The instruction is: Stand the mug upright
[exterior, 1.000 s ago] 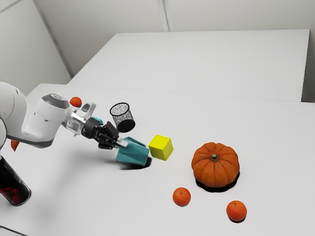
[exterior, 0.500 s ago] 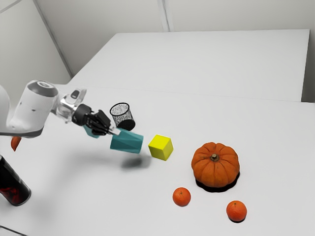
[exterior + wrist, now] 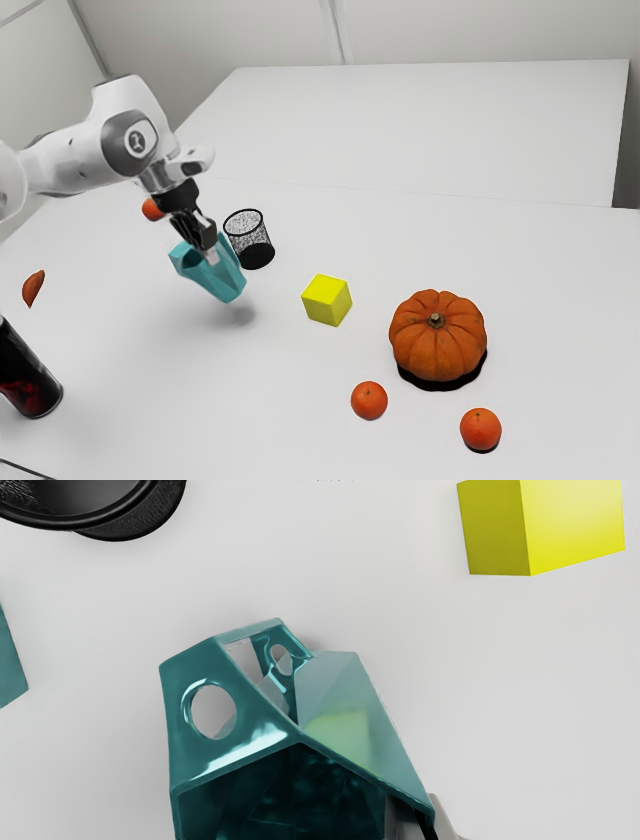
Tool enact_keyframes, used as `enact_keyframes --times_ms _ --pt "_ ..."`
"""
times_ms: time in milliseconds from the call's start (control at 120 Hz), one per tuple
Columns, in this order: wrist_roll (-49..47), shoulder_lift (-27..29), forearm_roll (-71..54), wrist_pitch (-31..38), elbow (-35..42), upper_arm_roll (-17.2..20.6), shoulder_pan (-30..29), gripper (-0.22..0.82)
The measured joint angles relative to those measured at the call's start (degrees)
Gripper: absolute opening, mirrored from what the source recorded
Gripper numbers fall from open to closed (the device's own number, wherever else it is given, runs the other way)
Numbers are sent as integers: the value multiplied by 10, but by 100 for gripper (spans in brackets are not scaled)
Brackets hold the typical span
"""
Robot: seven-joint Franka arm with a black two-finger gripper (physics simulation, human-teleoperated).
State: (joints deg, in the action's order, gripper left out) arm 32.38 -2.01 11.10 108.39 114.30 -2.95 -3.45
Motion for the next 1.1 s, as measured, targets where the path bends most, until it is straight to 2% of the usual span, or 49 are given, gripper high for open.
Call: enact_keyframes --times_ms 125,375,800,883,1025,1100 --pt "-30 -4 -64 46 19 14 15 -18" --pt "-78 -11 -144 123 51 43 -17 -18" --pt "-127 -36 -169 149 65 53 -14 -17" --pt "-132 -39 -168 150 64 53 -14 -9" --pt "-138 -36 -167 150 61 52 -14 21" --pt "-140 -31 -167 150 59 52 -14 33"
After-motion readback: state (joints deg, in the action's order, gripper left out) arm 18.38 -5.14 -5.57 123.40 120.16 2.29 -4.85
